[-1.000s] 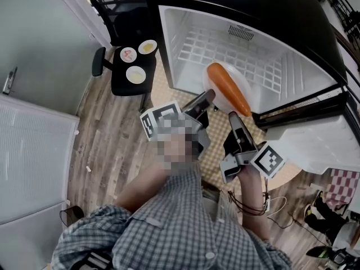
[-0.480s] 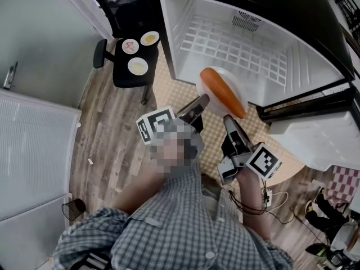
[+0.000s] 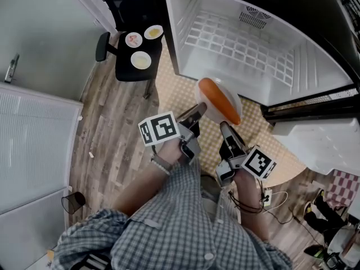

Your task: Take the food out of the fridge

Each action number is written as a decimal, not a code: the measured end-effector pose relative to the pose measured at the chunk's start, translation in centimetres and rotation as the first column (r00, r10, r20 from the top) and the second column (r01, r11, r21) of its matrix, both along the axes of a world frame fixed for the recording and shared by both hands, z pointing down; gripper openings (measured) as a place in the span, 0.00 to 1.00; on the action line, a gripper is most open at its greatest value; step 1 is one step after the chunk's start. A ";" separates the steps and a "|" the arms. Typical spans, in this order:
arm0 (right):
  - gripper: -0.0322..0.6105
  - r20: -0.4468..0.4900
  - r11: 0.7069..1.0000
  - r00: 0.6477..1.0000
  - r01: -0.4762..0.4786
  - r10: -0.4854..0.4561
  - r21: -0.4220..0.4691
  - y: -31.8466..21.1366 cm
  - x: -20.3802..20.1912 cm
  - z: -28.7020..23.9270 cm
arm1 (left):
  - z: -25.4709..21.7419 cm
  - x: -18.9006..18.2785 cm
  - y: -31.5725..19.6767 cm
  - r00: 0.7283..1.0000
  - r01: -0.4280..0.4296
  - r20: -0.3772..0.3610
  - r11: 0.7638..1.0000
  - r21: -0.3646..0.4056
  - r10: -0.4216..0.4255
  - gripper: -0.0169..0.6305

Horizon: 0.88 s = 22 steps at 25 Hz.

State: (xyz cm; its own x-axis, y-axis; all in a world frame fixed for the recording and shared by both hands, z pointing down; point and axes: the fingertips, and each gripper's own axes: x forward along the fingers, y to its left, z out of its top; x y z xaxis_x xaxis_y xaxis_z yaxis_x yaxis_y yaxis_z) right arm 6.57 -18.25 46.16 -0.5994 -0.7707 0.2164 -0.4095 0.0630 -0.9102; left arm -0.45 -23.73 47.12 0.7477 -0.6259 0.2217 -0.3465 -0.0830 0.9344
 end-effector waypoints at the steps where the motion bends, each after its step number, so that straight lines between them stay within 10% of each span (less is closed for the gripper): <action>1: 0.13 0.006 1.000 1.000 0.004 -0.004 -0.011 0.1 -0.2 0.5 | 0.6 -0.2 0.2 1.000 0.003 0.003 1.000 -0.011 -0.003 0.10; 9: 0.13 -0.116 0.990 0.991 0.057 -0.072 -0.132 1.7 0.1 5.9 | 4.9 -1.5 1.4 0.999 0.026 0.022 0.996 -0.087 -0.024 0.10; 22: 0.13 -0.049 0.973 0.990 0.117 -0.129 -0.200 1.9 -1.6 10.9 | 11.5 -2.3 2.4 0.998 0.031 0.068 0.979 -0.199 -0.018 0.10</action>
State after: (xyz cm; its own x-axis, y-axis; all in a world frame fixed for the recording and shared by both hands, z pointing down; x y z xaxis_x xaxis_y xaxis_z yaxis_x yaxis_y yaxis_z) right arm 4.93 -16.32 57.01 -0.6678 -0.6309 0.3950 -0.4650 -0.0608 -0.8832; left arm -2.72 -21.36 58.59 0.7125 -0.5817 0.3923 -0.4071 0.1125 0.9064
